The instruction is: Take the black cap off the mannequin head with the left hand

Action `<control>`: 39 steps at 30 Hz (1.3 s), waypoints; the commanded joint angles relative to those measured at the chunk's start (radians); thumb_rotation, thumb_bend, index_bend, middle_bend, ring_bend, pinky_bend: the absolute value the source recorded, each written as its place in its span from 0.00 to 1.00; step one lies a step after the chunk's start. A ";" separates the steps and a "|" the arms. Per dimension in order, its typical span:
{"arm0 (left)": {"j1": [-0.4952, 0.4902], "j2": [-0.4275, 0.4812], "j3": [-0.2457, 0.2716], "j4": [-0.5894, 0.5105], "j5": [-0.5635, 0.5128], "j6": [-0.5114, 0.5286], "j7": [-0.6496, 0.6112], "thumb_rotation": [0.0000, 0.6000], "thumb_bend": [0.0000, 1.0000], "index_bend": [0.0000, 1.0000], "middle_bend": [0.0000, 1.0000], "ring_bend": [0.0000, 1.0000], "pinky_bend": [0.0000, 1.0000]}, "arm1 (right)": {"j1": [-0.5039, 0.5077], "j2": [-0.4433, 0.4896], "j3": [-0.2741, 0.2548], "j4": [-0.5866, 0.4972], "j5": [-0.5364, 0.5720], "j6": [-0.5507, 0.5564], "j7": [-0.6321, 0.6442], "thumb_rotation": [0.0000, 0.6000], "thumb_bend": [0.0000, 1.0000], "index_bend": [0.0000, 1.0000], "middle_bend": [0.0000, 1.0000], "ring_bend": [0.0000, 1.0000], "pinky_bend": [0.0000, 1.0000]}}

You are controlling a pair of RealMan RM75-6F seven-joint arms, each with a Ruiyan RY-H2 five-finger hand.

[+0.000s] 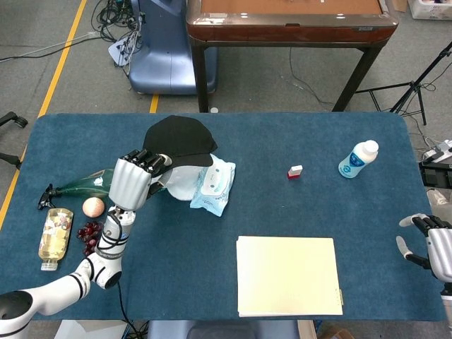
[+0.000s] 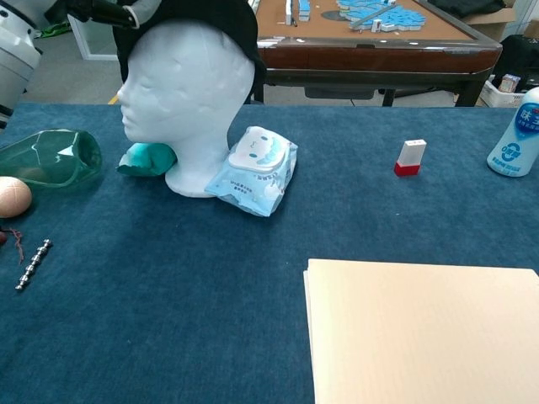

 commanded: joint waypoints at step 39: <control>-0.031 0.023 -0.024 0.028 -0.059 0.000 0.038 1.00 0.44 0.59 0.72 0.61 0.78 | 0.003 0.000 -0.001 0.000 0.001 -0.005 0.000 1.00 0.36 0.44 0.44 0.38 0.45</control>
